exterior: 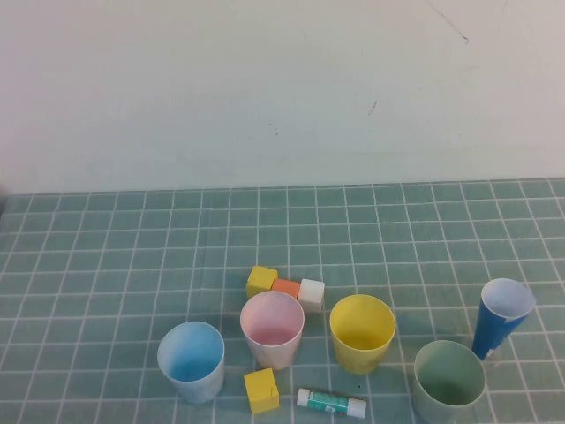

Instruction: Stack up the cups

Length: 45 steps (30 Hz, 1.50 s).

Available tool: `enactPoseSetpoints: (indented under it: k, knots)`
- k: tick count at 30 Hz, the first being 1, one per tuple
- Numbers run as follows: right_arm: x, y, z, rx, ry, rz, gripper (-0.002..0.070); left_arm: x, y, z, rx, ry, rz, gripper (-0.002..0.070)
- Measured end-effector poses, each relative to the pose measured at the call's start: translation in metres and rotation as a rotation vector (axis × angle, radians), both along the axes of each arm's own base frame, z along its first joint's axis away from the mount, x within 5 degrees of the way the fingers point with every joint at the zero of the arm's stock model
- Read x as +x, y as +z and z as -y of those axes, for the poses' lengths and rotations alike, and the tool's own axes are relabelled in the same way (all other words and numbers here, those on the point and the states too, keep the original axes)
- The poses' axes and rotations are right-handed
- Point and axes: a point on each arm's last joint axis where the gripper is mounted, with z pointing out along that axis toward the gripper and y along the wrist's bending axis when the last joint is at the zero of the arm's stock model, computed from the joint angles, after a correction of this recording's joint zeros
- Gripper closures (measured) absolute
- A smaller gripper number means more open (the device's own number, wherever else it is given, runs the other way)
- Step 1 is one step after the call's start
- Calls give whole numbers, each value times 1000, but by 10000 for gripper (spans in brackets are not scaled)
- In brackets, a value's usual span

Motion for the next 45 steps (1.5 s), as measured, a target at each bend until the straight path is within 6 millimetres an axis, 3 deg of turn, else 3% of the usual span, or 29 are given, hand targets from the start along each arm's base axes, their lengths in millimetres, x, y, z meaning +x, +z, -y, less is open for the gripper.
enactPoseSetpoints:
  k: [45]
  knots:
    - [0,0,0,0,0,0,679,0,0,1,-39,-3,2,677]
